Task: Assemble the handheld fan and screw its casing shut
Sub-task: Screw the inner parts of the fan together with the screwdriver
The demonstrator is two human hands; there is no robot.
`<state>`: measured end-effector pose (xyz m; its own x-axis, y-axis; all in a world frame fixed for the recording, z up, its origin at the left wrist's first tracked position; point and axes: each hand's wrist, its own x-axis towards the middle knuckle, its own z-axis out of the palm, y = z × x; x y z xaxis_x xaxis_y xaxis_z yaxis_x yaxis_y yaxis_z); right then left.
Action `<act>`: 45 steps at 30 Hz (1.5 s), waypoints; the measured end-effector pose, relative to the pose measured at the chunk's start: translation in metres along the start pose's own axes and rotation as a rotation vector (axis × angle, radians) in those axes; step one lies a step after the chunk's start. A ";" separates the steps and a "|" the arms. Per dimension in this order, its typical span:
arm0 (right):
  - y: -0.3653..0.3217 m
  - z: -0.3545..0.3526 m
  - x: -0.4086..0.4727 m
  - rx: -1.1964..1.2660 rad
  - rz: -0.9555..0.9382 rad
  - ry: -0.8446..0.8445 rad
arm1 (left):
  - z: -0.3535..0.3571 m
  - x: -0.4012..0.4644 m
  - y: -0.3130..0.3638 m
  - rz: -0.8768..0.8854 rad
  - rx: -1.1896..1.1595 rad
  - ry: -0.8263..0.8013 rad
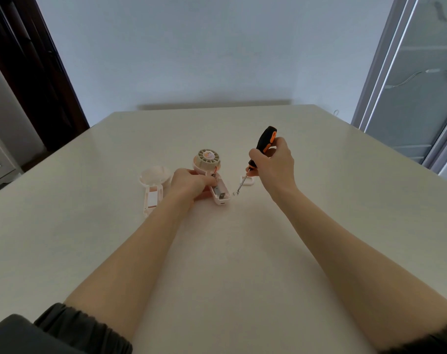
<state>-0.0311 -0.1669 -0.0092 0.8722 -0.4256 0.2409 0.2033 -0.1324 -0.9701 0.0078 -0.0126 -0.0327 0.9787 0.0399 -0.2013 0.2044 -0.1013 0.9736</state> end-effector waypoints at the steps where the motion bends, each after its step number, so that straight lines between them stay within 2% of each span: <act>1: 0.000 0.000 0.000 0.004 -0.001 0.005 | 0.000 0.002 -0.001 0.005 0.028 0.009; 5: 0.001 0.000 0.001 0.006 -0.007 0.002 | 0.000 0.003 -0.002 0.032 0.185 0.067; 12: 0.002 0.000 0.001 0.017 -0.006 -0.020 | -0.003 0.003 0.000 0.044 0.323 0.104; 16: 0.002 0.000 0.002 0.015 -0.016 -0.025 | -0.003 -0.001 0.002 0.027 0.247 0.061; 23: 0.000 0.000 0.002 0.022 -0.026 -0.018 | -0.002 -0.009 0.009 0.080 0.265 0.098; 29: -0.001 0.000 0.001 0.061 -0.025 -0.012 | 0.000 -0.015 0.018 0.229 0.278 0.151; 32: -0.002 0.000 0.001 0.080 -0.017 0.009 | 0.002 -0.017 0.021 0.322 0.246 0.061; 39: -0.004 -0.001 0.002 0.153 0.021 0.075 | 0.005 -0.023 0.023 0.471 0.470 -0.212; 45: -0.004 -0.001 0.002 0.196 0.029 0.114 | 0.008 -0.025 0.023 0.492 0.590 -0.233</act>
<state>-0.0306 -0.1677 -0.0045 0.8255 -0.5263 0.2038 0.2709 0.0527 -0.9612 -0.0114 -0.0235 -0.0060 0.9244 -0.3482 0.1558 -0.3394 -0.5645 0.7524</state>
